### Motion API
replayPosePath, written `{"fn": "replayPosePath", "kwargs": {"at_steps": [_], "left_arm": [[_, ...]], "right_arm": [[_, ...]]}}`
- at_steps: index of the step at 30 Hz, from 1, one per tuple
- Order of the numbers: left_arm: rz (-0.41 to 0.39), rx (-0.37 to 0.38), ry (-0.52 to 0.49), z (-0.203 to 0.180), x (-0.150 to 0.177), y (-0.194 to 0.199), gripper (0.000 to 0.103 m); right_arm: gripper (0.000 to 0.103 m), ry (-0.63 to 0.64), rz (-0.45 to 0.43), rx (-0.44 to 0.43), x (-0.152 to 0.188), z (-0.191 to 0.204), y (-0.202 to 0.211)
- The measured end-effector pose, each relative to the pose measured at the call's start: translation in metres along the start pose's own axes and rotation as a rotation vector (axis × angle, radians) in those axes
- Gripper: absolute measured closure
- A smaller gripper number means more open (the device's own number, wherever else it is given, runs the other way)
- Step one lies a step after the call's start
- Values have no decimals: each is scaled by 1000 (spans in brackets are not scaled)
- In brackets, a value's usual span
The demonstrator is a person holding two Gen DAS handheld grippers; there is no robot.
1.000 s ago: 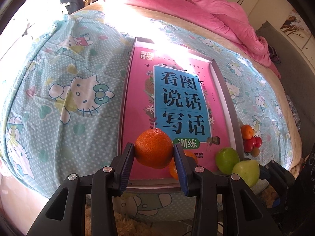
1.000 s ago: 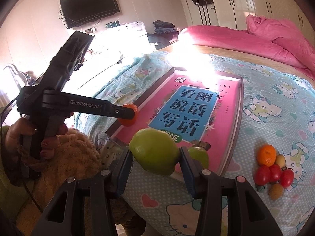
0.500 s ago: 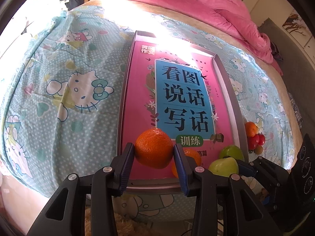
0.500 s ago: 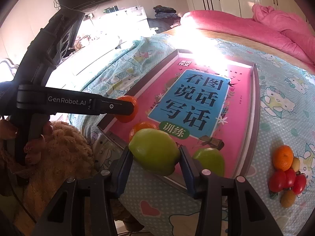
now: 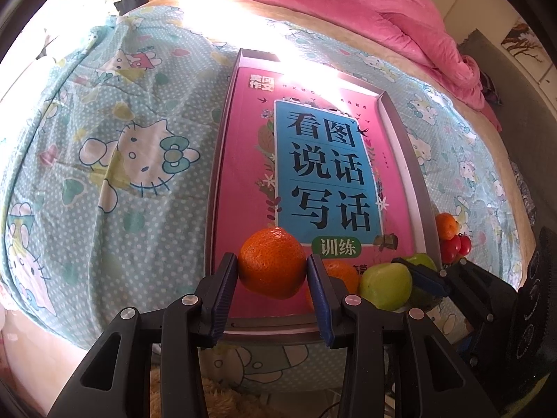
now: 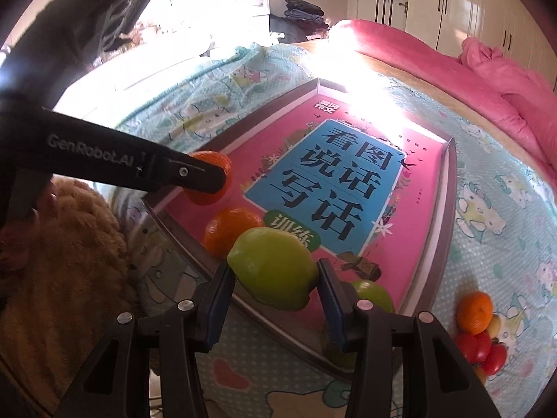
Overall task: Organize fruits
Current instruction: 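Lower the orange with the left tool while the right tool lowers the pear beside the placed fruit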
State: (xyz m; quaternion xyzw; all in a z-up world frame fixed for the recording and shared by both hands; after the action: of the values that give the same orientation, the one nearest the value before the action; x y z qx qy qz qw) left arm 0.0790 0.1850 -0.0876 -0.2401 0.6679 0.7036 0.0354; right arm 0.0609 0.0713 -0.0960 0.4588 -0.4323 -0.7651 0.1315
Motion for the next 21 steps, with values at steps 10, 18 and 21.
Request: {"fn": "replayPosePath", "kwargs": {"at_steps": [10, 18, 21], "left_arm": [[15, -12, -19, -6, 0, -7, 61], [30, -18, -13, -4, 0, -12, 60], [32, -19, -19, -5, 0, -13, 61]], "right_arm": [[55, 74, 80, 89, 1, -9, -8], [56, 198, 120, 124, -2, 1, -9], [57, 244, 116, 120, -6, 10, -9]]}}
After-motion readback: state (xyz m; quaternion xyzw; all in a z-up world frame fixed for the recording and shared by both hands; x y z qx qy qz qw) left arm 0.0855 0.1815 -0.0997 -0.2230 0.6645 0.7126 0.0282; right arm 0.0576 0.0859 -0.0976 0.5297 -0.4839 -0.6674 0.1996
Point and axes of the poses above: each gripper's, at about its wrist camera, not at the fingertips, and y roughly against the way its jaws point, z to its left, x to its underside, the point moved 7 cm from there along -y, roughly the way its jaws point, and after that the axes turned 14 degrees about -x, right-handed, at the moved point
